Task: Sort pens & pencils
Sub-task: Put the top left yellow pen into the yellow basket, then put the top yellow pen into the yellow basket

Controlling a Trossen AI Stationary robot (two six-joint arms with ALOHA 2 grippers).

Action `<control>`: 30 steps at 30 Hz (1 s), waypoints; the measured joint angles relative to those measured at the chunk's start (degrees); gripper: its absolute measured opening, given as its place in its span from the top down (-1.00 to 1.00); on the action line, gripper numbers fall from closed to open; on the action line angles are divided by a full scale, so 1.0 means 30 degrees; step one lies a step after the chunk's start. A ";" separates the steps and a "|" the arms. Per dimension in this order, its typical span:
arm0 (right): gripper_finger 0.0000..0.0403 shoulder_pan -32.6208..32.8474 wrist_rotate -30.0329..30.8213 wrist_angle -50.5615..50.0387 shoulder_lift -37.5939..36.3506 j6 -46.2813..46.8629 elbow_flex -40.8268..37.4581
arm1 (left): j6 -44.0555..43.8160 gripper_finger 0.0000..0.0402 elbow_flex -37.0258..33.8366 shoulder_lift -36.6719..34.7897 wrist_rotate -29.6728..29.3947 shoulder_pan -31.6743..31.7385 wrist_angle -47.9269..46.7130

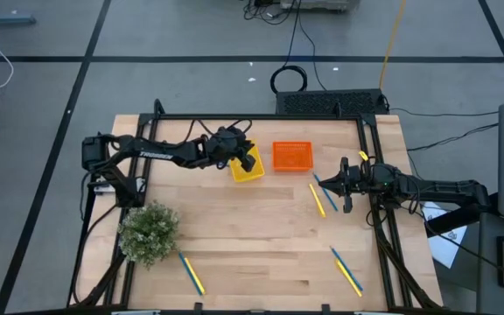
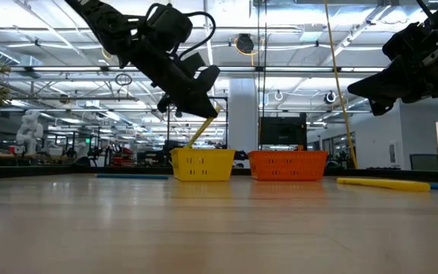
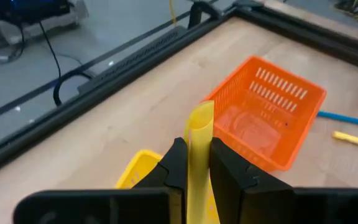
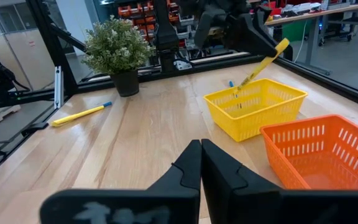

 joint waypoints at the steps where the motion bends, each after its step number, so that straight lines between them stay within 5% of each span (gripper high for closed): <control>1: 1.00 -0.0006 -0.0001 0.0000 0.0000 0.0007 0.0000 | -0.0213 0.79 0.0007 0.0000 -0.0021 -0.0013 -0.0179; 16: 1.00 0.0001 -0.0001 0.0000 0.0000 0.0000 0.0007 | -0.0758 0.78 -0.0001 0.0000 -0.0364 -0.0319 -0.0920; 24: 1.00 -0.0002 -0.0001 0.0000 0.0000 0.0004 0.0004 | -0.0768 0.33 -0.0001 0.0000 -0.0357 -0.0326 -0.0888; 30: 1.00 -0.0006 -0.0001 0.0000 0.0000 0.0000 0.0007 | -0.0756 0.23 -0.0001 0.0000 -0.0357 -0.0312 -0.0903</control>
